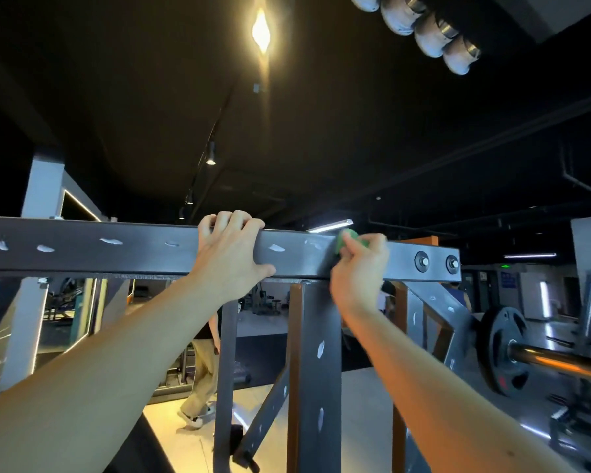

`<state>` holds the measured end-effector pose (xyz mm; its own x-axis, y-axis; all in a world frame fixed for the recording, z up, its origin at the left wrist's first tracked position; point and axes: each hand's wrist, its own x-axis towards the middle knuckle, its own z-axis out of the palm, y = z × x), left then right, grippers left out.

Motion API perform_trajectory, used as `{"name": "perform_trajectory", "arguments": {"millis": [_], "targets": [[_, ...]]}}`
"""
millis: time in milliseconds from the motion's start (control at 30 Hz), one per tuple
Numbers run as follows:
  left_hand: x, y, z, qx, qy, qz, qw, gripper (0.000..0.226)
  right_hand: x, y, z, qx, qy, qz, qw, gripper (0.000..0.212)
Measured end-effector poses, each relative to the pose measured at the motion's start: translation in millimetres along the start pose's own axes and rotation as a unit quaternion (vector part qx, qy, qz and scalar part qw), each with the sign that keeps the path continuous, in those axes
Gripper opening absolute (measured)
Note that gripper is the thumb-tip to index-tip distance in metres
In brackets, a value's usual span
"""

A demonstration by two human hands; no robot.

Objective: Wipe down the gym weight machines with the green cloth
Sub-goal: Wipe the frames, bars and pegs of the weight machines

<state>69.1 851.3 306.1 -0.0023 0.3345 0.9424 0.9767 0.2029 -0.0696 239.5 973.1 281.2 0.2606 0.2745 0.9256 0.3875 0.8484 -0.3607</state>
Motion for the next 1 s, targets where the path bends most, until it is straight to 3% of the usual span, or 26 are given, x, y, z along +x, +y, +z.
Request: {"name": "perform_trajectory", "arguments": {"millis": [100, 200, 267, 400, 467, 533, 633, 700, 767, 867, 900, 1000], "targets": [[-2, -11, -2, -0.003, 0.001, 0.000, 1.000, 0.074, -25, -47, 22, -0.023, -0.060, -0.148, 0.987, 0.039], [-2, -20, -3, -0.021, 0.000, -0.007, 1.000, 0.073, -16, -41, 14, -0.039, -0.108, -0.206, 0.972, 0.034], [-5, -27, -2, -0.033, 0.002, -0.003, 0.999, 0.072, -8, -23, -2, -0.033, -0.090, -0.153, 0.983, 0.028], [-9, -44, -2, -0.034, 0.009, 0.006, 0.999, 0.072, -8, -17, -3, -0.008, 0.012, 0.070, 0.997, 0.019], [-9, -48, -2, -0.038, 0.014, 0.014, 0.999, 0.071, -20, -38, 13, -0.019, 0.054, 0.072, 0.996, 0.023], [-10, -47, 1, -0.048, 0.015, 0.020, 0.999, 0.070, -33, -57, 28, -0.032, 0.044, 0.003, 0.999, 0.025], [-9, -44, 2, -0.062, 0.016, 0.018, 0.998, 0.071, -54, -73, 31, -0.065, -0.062, -0.124, 0.988, 0.037], [-10, -45, 3, -0.066, 0.020, 0.013, 0.998, 0.071, -46, -67, 16, -0.049, -0.114, -0.156, 0.980, 0.032], [-11, -46, 2, -0.066, 0.019, 0.011, 0.998, 0.069, -32, -45, -2, -0.059, -0.105, -0.095, 0.988, 0.026], [-11, -43, -1, -0.062, 0.013, 0.002, 0.998, 0.067, -9, -10, -14, -0.061, -0.014, 0.112, 0.992, 0.020], [-10, -40, -2, -0.058, 0.012, 0.002, 0.998, 0.067, -8, -10, -9, -0.056, 0.011, 0.142, 0.988, 0.019], [-7, -36, 1, -0.043, 0.005, 0.011, 0.999, 0.069, -27, -43, 20, -0.045, 0.031, 0.060, 0.997, 0.017]]}}
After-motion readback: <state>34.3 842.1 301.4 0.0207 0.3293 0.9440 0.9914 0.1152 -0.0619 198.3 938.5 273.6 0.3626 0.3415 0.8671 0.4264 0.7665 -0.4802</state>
